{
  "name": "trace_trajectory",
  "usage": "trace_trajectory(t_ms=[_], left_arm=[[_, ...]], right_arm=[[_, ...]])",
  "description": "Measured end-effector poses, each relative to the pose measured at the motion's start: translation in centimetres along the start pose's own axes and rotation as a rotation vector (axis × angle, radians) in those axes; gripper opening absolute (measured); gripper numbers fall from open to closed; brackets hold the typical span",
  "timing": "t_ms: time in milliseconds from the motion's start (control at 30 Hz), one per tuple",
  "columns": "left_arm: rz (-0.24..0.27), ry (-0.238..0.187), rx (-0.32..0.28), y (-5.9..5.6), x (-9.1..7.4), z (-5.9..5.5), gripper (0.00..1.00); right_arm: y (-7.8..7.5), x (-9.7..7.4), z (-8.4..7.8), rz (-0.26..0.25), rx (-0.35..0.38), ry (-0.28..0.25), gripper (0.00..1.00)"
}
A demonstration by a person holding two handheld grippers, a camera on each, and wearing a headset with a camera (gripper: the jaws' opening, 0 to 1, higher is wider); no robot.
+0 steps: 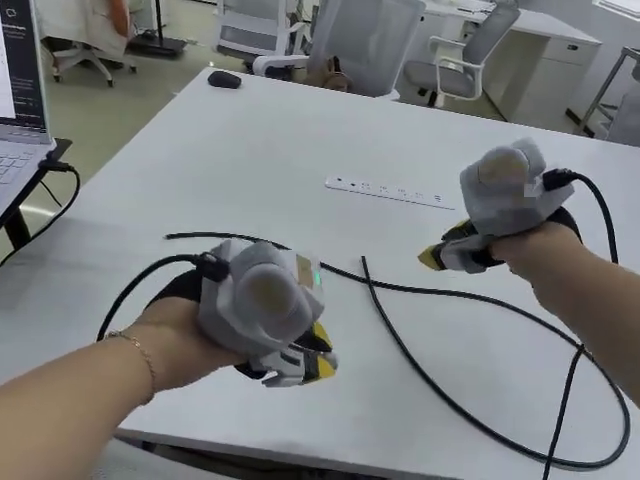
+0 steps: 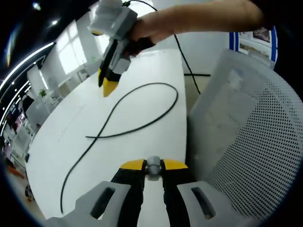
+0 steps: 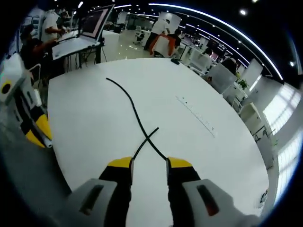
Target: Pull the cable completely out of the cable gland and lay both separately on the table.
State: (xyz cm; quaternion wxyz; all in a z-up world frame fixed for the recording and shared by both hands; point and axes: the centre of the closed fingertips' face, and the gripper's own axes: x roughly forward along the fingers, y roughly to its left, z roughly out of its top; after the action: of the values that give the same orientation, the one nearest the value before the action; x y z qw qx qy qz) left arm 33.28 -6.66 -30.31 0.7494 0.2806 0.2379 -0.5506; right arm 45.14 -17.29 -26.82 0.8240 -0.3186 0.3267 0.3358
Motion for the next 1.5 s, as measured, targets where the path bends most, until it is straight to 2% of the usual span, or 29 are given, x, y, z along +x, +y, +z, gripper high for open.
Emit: trace_trajectory(t_ms=[33,100,133,167,233,267,300,367,467,567,633,733,833,867,967,1033,1100,1167,1233,1300,1333,1367,1433,1467,1500], left_arm=[[-0.009,0.003,0.005,0.0,0.1,0.0,0.15],[-0.059,-0.014,-0.01,-0.1,0.3,0.7,0.15],[-0.1,-0.019,-0.018,-0.3,0.5,1.3,0.15],[-0.12,-0.028,-0.017,-0.2,0.6,1.7,0.15],[-0.125,-0.025,-0.02,0.5,1.5,1.9,0.15],[-0.129,-0.011,-0.009,0.7,2.0,1.6,0.15],[-0.132,0.032,0.013,0.9,2.7,0.7,0.15],[-0.153,0.078,0.021,1.0,4.1,-0.8,0.15],[-0.196,0.106,0.006,0.5,5.7,-2.7,0.15],[-0.198,0.154,0.007,0.6,6.9,-4.7,0.15],[-0.208,0.161,-0.008,0.6,7.4,-5.3,0.15],[-0.215,0.162,-0.02,0.8,7.6,-5.5,0.15],[-0.205,0.155,-0.028,1.0,7.8,-5.7,0.15],[-0.18,0.176,-0.022,1.5,7.8,-6.1,0.16],[-0.161,0.164,-0.037,1.9,7.6,-5.9,0.31],[-0.162,0.162,-0.045,2.1,6.5,-5.4,0.33],[-0.163,0.14,-0.047,2.3,4.9,-4.3,0.32],[-0.167,0.142,-0.048,2.3,2.8,-3.5,0.34],[-0.136,0.196,-0.055,2.5,0.3,-3.6,0.29],[-0.136,0.199,-0.025,2.1,-2.3,-3.3,0.22],[-0.14,0.203,-0.031,1.9,-3.3,-3.3,0.23],[-0.142,0.219,-0.064,1.6,-4.8,-3.6,0.25],[-0.129,0.216,-0.118,1.2,-7.1,-3.7,0.31],[-0.124,0.201,-0.139,1.0,-8.0,-3.6,0.33],[-0.123,0.179,-0.192,0.4,-9.2,-3.4,0.34]], right_arm=[[0.8,-0.6,-0.5,0.005,-0.022,-0.003,0.28],[2.1,-2.1,-1.6,-0.004,-0.04,-0.017,0.27],[2.1,-3.2,-2.2,-0.056,-0.06,-0.032,0.25],[2.7,-3.8,-3.0,-0.052,-0.066,-0.022,0.22],[3.8,-5.2,-4.7,-0.047,-0.03,-0.011,0.24],[4.0,-5.7,-5.2,-0.052,-0.003,-0.021,0.25],[4.7,-6.7,-5.9,-0.046,0.042,-0.03,0.25],[5.1,-8.2,-6.6,-0.055,0.069,-0.046,0.25],[5.1,-10.2,-7.4,-0.091,0.096,-0.053,0.26],[5.0,-11.7,-8.0,-0.117,0.121,-0.056,0.26],[4.8,-12.7,-8.2,-0.133,0.138,-0.063,0.26],[4.8,-13.7,-8.3,-0.151,0.211,-0.101,0.25],[5.1,-13.8,-8.7,-0.144,0.251,-0.105,0.25],[5.1,-13.7,-9.0,-0.148,0.259,-0.097,0.25],[5.1,-13.6,-9.5,-0.154,0.266,-0.073,0.26],[5.4,-13.6,-9.5,-0.146,0.27,-0.073,0.26],[5.7,-13.3,-9.5,-0.126,0.268,-0.062,0.26],[6.1,-13.0,-9.7,-0.102,0.267,-0.046,0.28],[6.6,-12.7,-9.6,-0.075,0.269,-0.044,0.3],[7.4,-12.2,-9.5,-0.031,0.295,-0.042,0.31],[7.5,-12.1,-9.5,-0.019,0.307,-0.045,0.31],[7.9,-11.9,-9.3,0.007,0.333,-0.054,0.31],[8.6,-11.6,-9.1,0.058,0.373,-0.056,0.32],[8.9,-11.6,-9.2,0.072,0.383,-0.052,0.33],[9.1,-11.6,-9.2,0.086,0.387,-0.046,0.33]])
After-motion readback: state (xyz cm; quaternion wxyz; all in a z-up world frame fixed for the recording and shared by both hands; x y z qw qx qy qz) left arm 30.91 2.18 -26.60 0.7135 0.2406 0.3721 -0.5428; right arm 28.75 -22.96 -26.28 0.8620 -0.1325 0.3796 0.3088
